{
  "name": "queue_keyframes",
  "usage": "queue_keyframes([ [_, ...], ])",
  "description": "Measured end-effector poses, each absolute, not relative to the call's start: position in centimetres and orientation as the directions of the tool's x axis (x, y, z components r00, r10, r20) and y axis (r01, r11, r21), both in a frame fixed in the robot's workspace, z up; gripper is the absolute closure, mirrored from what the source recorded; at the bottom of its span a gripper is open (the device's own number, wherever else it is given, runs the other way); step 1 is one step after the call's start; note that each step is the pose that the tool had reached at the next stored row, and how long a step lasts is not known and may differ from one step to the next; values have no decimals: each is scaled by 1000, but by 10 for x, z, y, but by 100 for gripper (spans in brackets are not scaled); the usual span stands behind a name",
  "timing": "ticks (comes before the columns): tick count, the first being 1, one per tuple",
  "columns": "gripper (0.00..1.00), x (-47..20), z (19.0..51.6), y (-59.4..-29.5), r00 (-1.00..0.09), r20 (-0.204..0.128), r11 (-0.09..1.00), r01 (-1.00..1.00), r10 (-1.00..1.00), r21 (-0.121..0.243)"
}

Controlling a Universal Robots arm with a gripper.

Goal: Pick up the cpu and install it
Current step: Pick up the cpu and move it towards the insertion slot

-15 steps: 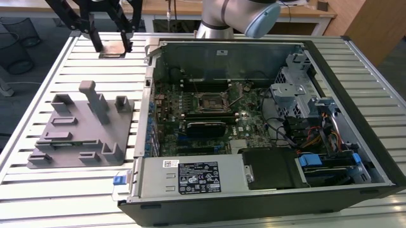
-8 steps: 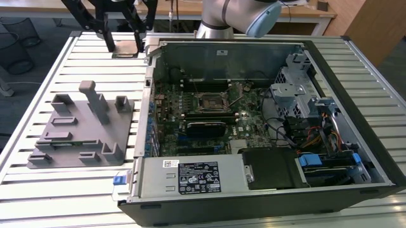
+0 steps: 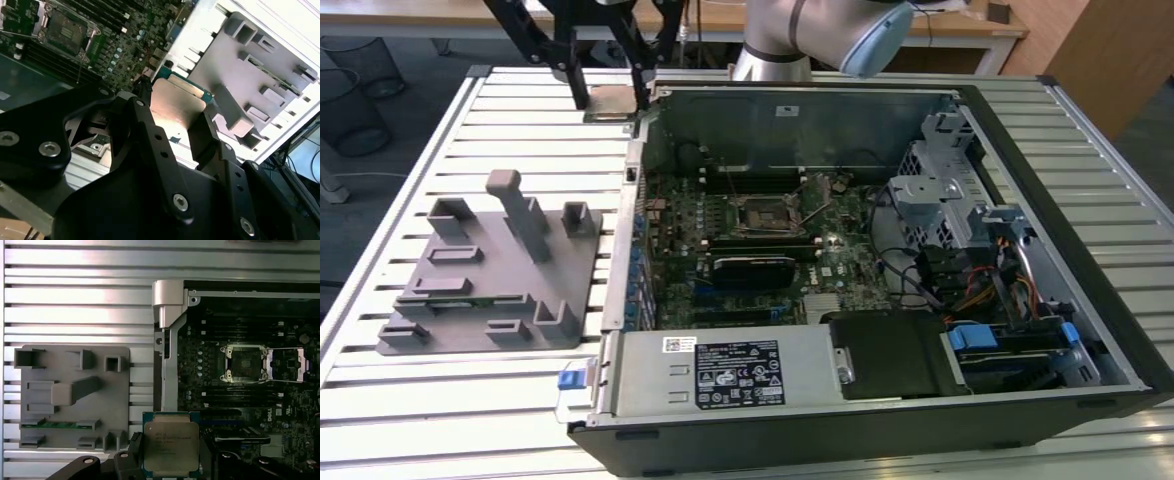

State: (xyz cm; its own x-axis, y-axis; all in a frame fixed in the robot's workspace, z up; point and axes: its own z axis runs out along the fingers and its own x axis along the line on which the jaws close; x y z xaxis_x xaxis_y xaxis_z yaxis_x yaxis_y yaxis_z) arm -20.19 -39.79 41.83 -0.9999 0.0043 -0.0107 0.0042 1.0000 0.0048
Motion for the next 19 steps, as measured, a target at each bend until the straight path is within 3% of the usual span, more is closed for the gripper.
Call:
queue_keyframes([
  [19, 46, -141, 415, -371, -1000, -11, 1000, 4, 4, 5],
])
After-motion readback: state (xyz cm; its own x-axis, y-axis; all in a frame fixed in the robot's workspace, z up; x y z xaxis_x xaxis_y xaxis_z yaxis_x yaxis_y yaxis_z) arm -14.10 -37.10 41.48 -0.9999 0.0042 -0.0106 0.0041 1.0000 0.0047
